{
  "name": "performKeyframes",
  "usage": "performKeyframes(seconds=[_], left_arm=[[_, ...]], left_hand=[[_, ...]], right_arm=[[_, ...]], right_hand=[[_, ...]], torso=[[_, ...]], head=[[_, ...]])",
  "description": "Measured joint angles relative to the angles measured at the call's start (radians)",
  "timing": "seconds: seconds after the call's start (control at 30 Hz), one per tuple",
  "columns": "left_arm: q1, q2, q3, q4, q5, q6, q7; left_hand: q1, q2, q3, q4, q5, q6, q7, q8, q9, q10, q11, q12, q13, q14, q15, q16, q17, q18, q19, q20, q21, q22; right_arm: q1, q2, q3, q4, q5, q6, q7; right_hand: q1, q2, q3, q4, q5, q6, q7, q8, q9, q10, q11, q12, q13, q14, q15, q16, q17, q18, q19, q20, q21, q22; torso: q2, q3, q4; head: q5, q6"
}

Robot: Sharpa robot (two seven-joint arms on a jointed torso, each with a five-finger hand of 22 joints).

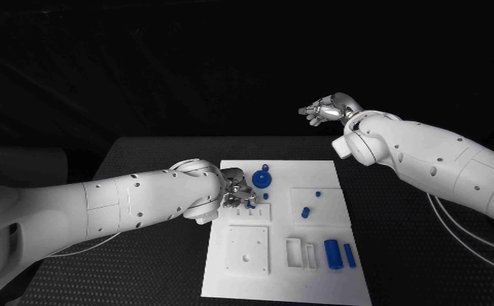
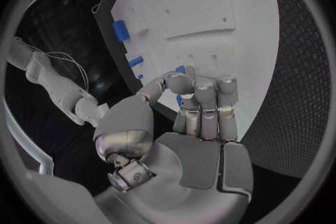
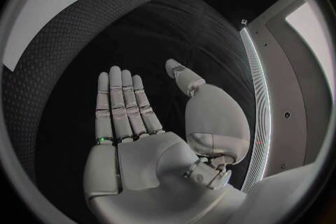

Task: Assemble the parts on the task board

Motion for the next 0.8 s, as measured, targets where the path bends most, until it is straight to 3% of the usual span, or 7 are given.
performKeyframes(seconds=[0.17, 0.8], left_arm=[[0.000, -0.001, 0.000, 0.005, -0.001, 0.012, 0.000], [-0.011, 0.002, 0.000, 0.002, -0.053, 0.022, -0.009]], left_hand=[[-0.023, 0.010, 0.002, -0.002, 0.011, 0.000, 0.000, 0.010, 0.009, 0.000, 0.000, 0.009, -0.002, 0.000, 0.000, 0.004, -0.003, 0.000, -0.004, 0.004, 0.000, 0.000], [-0.034, 0.005, 0.006, -0.006, 0.017, 0.000, 0.000, 0.017, 0.008, 0.000, 0.000, 0.013, -0.004, 0.000, 0.000, 0.005, -0.006, 0.000, -0.003, 0.004, 0.004, 0.001]], right_arm=[[0.000, 0.000, 0.000, 0.000, 0.000, 0.000, 0.000], [0.000, 0.002, 0.000, 0.000, 0.001, 0.000, 0.001]], right_hand=[[0.000, 0.000, 0.000, 0.000, 0.000, 0.000, 0.000, 0.000, 0.000, 0.000, 0.000, 0.000, -0.002, 0.000, 0.000, 0.000, -0.001, 0.000, -0.004, 0.004, 0.000, 0.000], [0.000, 0.000, 0.000, 0.000, 0.004, 0.000, 0.000, 0.000, -0.001, 0.000, 0.000, 0.000, -0.007, -0.003, 0.003, 0.000, -0.005, 0.000, -0.004, 0.004, -0.004, 0.000]], torso=[[0.000, 0.0000, -0.0003], [0.000, -0.0012, 0.0002]], head=[[0.001, -0.004], [0.003, -0.009]])
